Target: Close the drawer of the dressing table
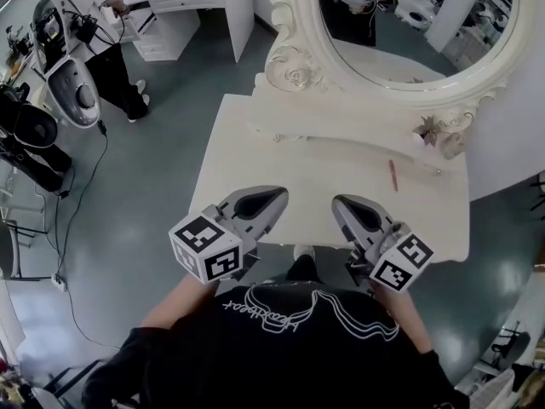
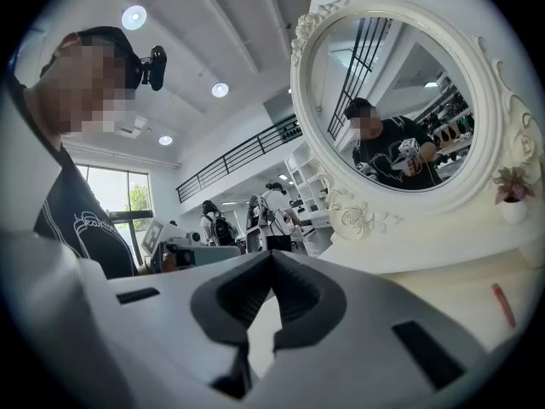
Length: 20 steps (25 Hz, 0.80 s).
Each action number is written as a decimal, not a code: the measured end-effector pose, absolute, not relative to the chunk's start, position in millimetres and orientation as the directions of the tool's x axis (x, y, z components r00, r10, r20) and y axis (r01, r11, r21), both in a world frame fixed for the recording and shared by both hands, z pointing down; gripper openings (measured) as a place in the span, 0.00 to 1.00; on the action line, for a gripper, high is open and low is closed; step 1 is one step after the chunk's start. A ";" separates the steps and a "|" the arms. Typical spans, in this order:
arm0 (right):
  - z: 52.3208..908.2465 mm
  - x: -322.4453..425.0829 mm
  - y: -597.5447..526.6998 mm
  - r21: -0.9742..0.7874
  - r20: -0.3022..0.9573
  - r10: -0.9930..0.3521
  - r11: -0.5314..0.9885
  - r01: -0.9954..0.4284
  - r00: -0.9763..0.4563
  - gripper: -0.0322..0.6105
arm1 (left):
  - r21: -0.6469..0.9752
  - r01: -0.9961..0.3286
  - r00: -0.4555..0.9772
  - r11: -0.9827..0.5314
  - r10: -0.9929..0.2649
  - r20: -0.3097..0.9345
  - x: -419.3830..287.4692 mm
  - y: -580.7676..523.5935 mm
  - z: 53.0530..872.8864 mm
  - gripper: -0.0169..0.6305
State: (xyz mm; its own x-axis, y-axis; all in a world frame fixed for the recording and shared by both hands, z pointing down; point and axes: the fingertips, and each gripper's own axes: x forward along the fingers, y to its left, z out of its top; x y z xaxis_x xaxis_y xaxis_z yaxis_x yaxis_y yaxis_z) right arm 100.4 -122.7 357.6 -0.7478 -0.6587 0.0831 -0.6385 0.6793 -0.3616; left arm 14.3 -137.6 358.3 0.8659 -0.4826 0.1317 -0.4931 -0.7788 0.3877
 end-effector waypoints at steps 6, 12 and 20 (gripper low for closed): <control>361.8 107.2 -122.1 -0.378 0.084 -0.670 0.664 -0.645 -0.738 0.05 | 0.386 -0.496 0.866 -0.778 -0.475 0.156 18.1 -135.9 366.5 0.03; 364.7 111.3 -124.2 -0.383 0.094 -0.665 0.663 -0.644 -0.741 0.05 | 0.410 -0.490 0.869 -0.769 -0.471 0.154 22.8 -139.0 368.7 0.03; 368.8 120.2 -134.0 -0.392 0.100 -0.663 0.659 -0.642 -0.742 0.05 | 0.418 -0.503 0.861 -0.756 -0.480 0.168 27.8 -147.6 374.7 0.03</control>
State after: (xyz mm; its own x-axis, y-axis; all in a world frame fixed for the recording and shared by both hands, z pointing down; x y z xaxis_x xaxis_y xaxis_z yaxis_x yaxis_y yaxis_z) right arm 120.2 -134.0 368.8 -0.7416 -0.6633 0.1004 -0.6423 0.6587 -0.3919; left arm 27.8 -147.6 374.7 0.8610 -0.4802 0.1679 -0.5033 -0.7563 0.4179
